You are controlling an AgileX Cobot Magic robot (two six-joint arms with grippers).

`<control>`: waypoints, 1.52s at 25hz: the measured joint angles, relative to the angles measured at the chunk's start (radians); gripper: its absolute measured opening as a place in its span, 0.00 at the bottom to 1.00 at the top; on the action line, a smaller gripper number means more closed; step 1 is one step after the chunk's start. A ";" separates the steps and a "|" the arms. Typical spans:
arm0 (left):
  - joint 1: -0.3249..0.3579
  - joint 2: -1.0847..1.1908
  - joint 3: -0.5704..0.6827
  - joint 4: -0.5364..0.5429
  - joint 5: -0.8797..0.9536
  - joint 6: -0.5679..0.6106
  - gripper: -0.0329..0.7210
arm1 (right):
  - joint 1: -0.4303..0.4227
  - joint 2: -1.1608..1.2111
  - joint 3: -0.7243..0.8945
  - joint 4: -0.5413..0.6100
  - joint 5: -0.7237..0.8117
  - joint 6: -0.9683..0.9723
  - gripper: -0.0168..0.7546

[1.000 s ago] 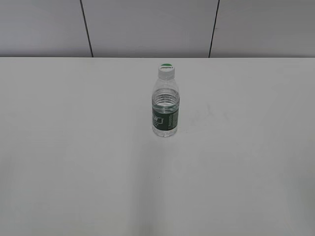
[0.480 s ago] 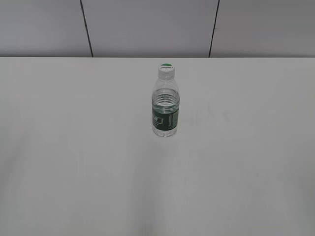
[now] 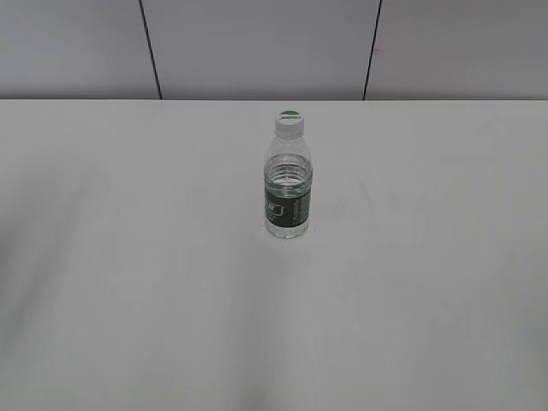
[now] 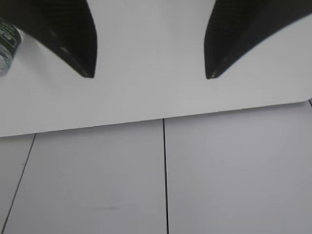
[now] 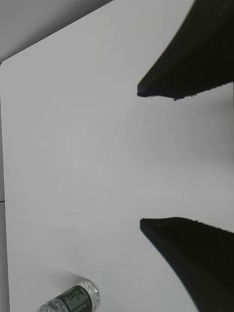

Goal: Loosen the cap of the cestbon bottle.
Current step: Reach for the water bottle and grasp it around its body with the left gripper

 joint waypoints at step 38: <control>-0.182 1.319 -0.132 0.986 -1.276 -0.629 0.73 | 0.000 0.000 0.000 0.000 0.000 0.000 0.77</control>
